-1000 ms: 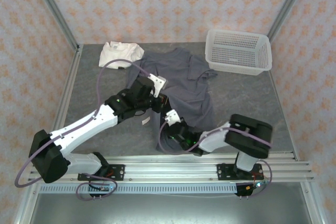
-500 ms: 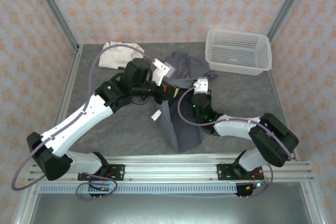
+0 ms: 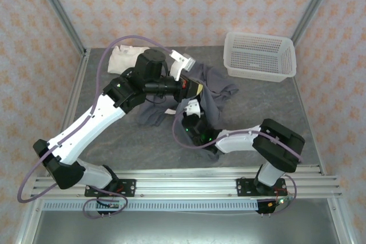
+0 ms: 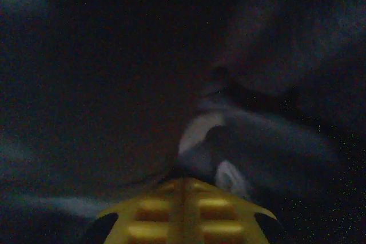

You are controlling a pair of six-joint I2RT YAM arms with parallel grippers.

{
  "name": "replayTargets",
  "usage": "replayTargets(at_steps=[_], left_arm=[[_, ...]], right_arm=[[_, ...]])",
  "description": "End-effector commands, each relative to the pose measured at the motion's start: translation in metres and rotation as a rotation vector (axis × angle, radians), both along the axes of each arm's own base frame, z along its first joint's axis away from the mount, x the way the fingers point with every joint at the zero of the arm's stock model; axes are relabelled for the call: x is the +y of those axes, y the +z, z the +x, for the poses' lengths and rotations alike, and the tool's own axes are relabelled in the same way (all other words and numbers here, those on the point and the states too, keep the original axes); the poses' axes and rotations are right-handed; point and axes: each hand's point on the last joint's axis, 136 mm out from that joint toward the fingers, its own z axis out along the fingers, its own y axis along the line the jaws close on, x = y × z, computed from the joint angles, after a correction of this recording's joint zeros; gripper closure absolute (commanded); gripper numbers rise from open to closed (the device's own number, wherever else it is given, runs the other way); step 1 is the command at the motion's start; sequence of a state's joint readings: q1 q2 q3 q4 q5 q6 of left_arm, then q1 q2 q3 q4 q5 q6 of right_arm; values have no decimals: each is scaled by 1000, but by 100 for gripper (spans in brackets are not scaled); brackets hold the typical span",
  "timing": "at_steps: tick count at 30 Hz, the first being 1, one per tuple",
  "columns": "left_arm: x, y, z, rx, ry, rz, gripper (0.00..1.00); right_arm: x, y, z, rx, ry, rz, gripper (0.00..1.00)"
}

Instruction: Fold the inside-out t-shirt

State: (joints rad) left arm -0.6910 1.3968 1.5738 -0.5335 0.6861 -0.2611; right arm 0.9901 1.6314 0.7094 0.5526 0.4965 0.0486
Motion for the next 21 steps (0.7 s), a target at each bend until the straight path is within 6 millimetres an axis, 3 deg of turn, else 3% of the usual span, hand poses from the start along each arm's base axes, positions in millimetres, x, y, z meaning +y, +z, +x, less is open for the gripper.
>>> replayTargets(at_steps=[1,3,11,14,17,21], left_arm=[[-2,31,-25,-20,-120,-71,100],[1,38,-31,-40,-138,-68,100],[8,64,-36,-116,-159,-22,100],[-2,85,-32,-126,-165,-109,100],[-16,109,-20,-139,-148,-201,100],[-21,111,11,-136,-35,-152,100]], right_arm=[[-4,9,29,136,28,211,100],[-13,2,45,243,17,282,100],[-47,0,79,347,-79,476,100],[-42,-4,69,321,-168,397,100],[-17,-23,56,350,-176,384,100],[9,-33,26,320,-149,324,100]])
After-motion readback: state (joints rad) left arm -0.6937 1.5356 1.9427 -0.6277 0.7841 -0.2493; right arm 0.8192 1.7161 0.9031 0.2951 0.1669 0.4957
